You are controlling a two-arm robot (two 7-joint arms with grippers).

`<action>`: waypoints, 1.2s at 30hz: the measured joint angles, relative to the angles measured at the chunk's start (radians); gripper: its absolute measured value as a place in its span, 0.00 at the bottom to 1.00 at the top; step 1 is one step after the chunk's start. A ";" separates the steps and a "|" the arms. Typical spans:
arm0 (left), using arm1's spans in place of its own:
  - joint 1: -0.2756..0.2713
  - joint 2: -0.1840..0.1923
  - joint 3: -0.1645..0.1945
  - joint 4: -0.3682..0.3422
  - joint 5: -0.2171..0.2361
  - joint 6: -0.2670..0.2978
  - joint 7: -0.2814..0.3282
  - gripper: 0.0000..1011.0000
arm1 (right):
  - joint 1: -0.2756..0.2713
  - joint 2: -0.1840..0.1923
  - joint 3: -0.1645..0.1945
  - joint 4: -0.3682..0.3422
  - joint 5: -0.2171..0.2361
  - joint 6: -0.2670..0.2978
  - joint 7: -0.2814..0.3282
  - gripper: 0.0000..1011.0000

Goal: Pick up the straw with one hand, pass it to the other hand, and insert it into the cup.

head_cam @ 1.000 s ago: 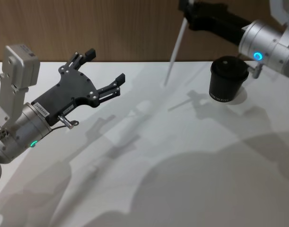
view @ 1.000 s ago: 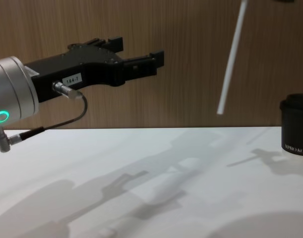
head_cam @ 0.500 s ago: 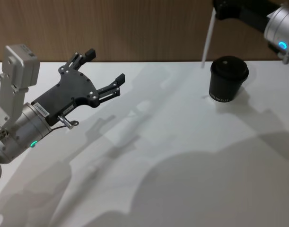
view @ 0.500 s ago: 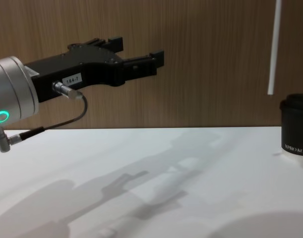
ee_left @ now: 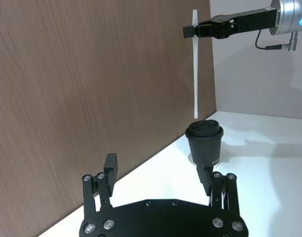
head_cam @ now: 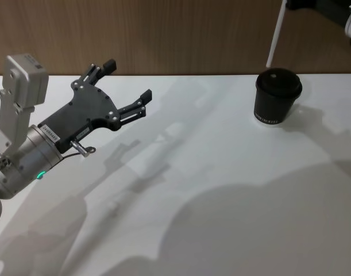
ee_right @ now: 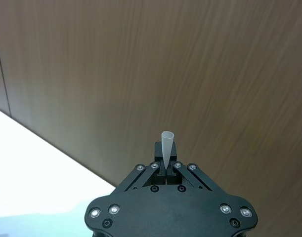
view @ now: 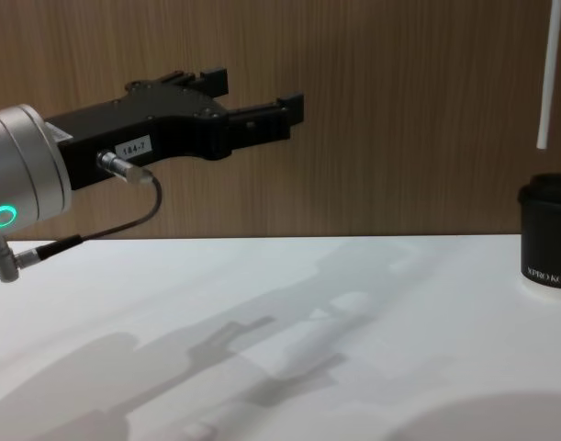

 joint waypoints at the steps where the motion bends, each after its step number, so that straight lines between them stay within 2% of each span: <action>1: 0.000 0.000 0.000 0.000 0.000 0.000 0.000 0.99 | 0.000 0.001 0.001 0.004 -0.001 -0.002 0.001 0.01; 16: 0.000 0.000 0.000 0.000 0.000 0.000 0.000 0.99 | 0.011 0.006 0.015 0.080 -0.010 -0.033 0.047 0.01; 36: 0.000 0.000 0.000 0.000 0.000 0.000 0.000 0.99 | 0.026 -0.020 0.015 0.175 -0.017 -0.076 0.109 0.01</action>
